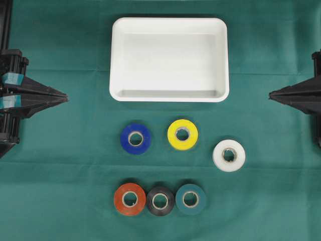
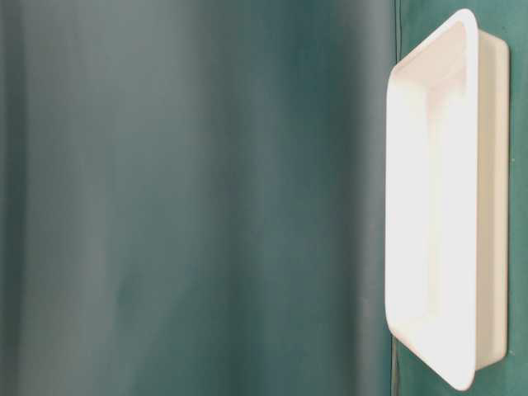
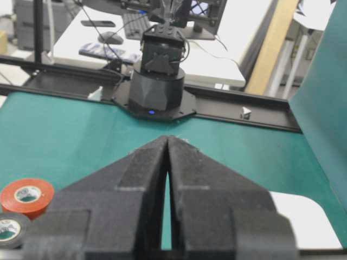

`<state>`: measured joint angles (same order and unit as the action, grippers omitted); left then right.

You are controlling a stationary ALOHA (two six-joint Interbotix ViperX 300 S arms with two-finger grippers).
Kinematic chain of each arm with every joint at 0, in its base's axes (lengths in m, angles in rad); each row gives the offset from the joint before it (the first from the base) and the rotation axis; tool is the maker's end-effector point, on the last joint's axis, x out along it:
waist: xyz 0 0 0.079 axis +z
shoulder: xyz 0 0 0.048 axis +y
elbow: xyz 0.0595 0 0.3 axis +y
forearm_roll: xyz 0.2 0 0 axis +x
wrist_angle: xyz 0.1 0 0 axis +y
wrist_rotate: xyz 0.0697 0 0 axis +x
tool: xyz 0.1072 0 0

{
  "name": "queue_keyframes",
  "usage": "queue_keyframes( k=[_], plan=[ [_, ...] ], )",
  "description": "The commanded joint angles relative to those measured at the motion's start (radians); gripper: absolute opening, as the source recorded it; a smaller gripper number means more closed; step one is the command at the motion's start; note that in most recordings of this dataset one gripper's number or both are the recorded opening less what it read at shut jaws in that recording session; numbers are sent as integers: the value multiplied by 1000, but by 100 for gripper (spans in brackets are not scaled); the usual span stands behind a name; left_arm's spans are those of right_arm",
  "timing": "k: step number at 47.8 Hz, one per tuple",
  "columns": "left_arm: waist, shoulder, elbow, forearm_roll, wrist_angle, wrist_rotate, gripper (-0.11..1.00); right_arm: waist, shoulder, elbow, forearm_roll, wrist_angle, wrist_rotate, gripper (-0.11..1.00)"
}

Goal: Pick up the tape from a random location and place it into the white case.

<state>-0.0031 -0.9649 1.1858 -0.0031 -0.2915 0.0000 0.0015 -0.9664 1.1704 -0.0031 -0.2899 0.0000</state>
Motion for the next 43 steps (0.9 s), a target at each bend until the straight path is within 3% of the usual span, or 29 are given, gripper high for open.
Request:
queue_keyframes(
  k=[1, 28, 32, 35, 43],
  plan=[
    [0, 11, -44, 0, 11, 6, 1, -5, 12, -15, 5, -5, 2, 1],
    [0, 21, -57, 2, 48, 3, 4, -5, 41, -46, 5, 101, 37, 2],
    [0, 21, -60, 2, 48, 3, 15, -5, 40, -49, 5, 109, 40, 2],
    [0, 21, -60, 2, 48, 3, 29, -5, 40, -49, 5, 109, 41, 8],
    [0, 21, -63, 2, 48, 5, 78, -5, 43, -51, 2, 112, 43, 55]
  ],
)
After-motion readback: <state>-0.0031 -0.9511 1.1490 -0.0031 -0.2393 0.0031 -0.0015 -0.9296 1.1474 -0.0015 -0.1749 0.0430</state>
